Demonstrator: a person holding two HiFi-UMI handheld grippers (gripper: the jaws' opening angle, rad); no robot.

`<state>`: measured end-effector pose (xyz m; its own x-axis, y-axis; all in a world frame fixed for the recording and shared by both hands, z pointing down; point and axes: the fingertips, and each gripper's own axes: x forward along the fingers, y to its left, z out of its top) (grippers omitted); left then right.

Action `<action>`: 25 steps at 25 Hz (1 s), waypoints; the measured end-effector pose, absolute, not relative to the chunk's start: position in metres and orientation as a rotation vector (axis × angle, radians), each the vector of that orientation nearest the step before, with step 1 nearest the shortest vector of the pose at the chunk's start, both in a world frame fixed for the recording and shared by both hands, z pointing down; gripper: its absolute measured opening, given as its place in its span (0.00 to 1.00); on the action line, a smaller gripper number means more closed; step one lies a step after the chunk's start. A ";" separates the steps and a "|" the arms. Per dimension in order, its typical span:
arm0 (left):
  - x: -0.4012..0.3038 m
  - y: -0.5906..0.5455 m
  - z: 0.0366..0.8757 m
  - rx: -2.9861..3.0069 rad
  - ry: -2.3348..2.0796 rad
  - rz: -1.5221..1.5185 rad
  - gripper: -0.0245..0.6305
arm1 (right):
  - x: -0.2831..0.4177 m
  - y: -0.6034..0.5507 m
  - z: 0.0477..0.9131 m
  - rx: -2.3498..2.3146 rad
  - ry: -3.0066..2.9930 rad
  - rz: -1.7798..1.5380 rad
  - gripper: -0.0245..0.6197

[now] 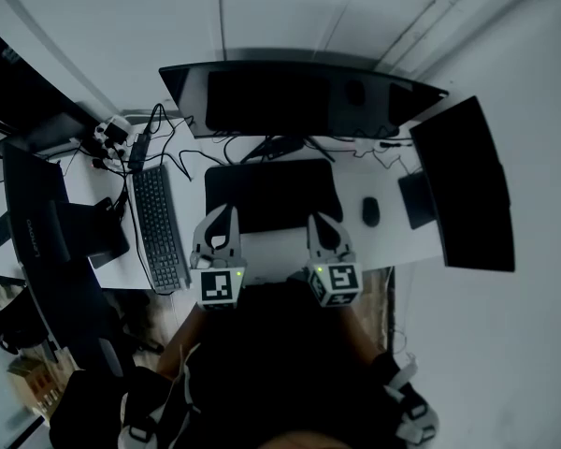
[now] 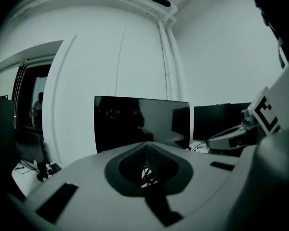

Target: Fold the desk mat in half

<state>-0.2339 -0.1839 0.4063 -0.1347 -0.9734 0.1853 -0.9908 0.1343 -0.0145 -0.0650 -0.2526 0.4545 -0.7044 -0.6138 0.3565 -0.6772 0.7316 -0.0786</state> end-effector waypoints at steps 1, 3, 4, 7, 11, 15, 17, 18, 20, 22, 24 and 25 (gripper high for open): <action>-0.235 -0.184 0.406 1.976 -2.266 0.208 0.05 | -0.066 -0.252 0.454 1.005 -2.631 0.295 0.05; -0.237 -0.185 0.407 1.973 -2.271 0.216 0.05 | -0.068 -0.253 0.452 0.993 -2.647 0.277 0.05; -0.238 -0.185 0.407 1.971 -2.271 0.217 0.05 | -0.070 -0.253 0.450 0.988 -2.657 0.263 0.05; -0.238 -0.186 0.407 1.972 -2.273 0.221 0.05 | -0.071 -0.254 0.447 0.993 -2.654 0.261 0.05; -0.236 -0.189 0.409 1.972 -2.271 0.231 0.05 | -0.072 -0.256 0.448 0.987 -2.654 0.261 0.05; -0.238 -0.190 0.410 1.974 -2.272 0.232 0.05 | -0.073 -0.256 0.450 0.982 -2.651 0.265 0.05; -0.238 -0.190 0.410 1.968 -2.270 0.228 0.05 | -0.071 -0.255 0.451 0.988 -2.638 0.277 0.05; -0.238 -0.190 0.411 1.968 -2.270 0.229 0.05 | -0.071 -0.255 0.451 0.990 -2.640 0.282 0.05; -0.238 -0.191 0.411 1.970 -2.273 0.225 0.05 | -0.072 -0.255 0.451 0.990 -2.647 0.290 0.05; -0.237 -0.192 0.411 1.969 -2.273 0.223 0.05 | -0.072 -0.255 0.452 0.989 -2.646 0.293 0.05; -0.237 -0.191 0.412 1.969 -2.269 0.225 0.05 | -0.072 -0.255 0.452 0.990 -2.643 0.299 0.05; -0.237 -0.191 0.412 1.969 -2.267 0.227 0.05 | -0.072 -0.255 0.452 0.990 -2.644 0.301 0.05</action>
<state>-0.2371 -0.1915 0.4118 -0.1399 -0.9705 0.1963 -0.9902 0.1371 -0.0279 -0.0725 -0.2549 0.4520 -0.7170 -0.6029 0.3498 -0.6661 0.7405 -0.0891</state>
